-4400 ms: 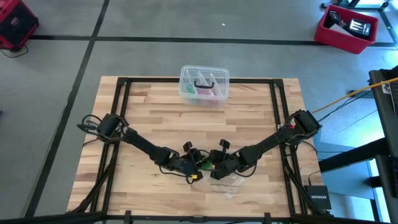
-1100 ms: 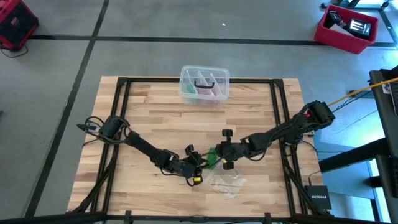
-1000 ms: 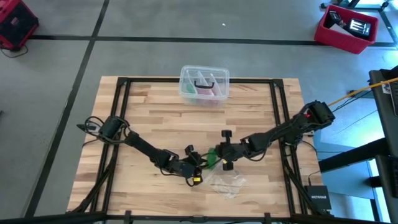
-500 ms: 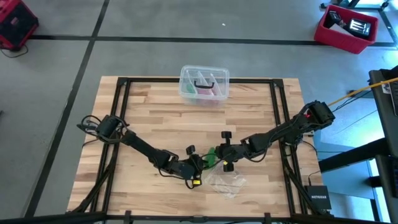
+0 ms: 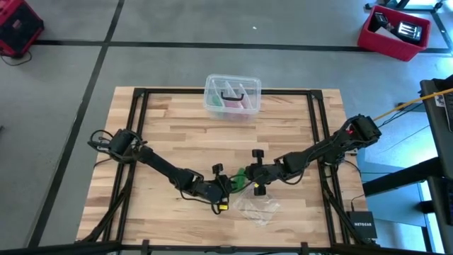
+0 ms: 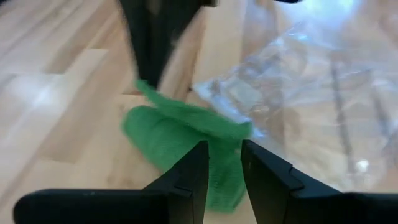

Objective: Roll bandage
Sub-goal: Roll the green bandage

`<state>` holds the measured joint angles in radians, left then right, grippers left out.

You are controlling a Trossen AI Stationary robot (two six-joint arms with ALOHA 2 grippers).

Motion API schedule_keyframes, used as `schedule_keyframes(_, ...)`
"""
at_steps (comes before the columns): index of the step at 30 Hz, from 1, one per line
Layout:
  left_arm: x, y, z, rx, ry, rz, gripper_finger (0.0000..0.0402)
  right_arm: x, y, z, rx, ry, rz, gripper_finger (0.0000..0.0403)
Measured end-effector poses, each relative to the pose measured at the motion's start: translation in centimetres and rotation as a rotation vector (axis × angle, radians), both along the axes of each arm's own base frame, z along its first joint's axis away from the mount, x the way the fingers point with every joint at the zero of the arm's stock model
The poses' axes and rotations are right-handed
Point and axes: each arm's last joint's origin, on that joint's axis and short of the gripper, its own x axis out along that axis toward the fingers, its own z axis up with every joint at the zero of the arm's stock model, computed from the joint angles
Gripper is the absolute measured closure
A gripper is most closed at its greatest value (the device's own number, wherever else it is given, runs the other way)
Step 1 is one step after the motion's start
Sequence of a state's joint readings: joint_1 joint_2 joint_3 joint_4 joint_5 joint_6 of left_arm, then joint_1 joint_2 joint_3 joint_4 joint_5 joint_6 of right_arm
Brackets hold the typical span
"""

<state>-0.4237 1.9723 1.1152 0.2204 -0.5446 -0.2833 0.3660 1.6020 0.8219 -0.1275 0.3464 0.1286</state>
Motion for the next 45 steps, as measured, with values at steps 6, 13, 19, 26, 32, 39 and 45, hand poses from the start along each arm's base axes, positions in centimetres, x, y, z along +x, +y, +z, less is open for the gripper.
schedule_keyframes(6, 0.2, 0.2, -0.2, 0.014, 0.002, -0.023, 0.0314, 0.0, 0.0, 0.0, 0.002, -0.003, -0.001, 0.0399)
schedule_keyframes(13, 0.5, 0.4, 0.0, 0.022, -0.005, -0.082, 0.0314, 0.0, 0.0, 0.0, 0.002, -0.005, -0.001, 0.0398)
schedule_keyframes(19, 0.8, 1.2, 0.1, 0.015, -0.011, -0.054, 0.0314, 0.1, 0.0, 0.1, 0.005, -0.013, -0.001, 0.0398)
schedule_keyframes(26, 1.0, 1.1, -0.4, 0.008, -0.014, -0.055, 0.0314, 0.1, 0.0, 0.1, -0.001, -0.017, -0.007, 0.0398)
schedule_keyframes(32, 1.4, 1.0, -1.2, 0.003, -0.038, -0.061, 0.0314, 0.1, 0.0, 0.1, 0.001, -0.022, -0.007, 0.0398)
schedule_keyframes(39, 1.4, 1.0, -1.2, -0.001, -0.052, -0.05, 0.035, 0.2, 0.0, 0.1, 0.002, -0.023, -0.008, 0.0398)
schedule_keyframes(45, 1.2, 0.7, -0.4, -0.068, -0.071, -0.022, 0.0392, 0.2, 0.0, 0.1, 0.004, -0.023, -0.009, 0.0398)
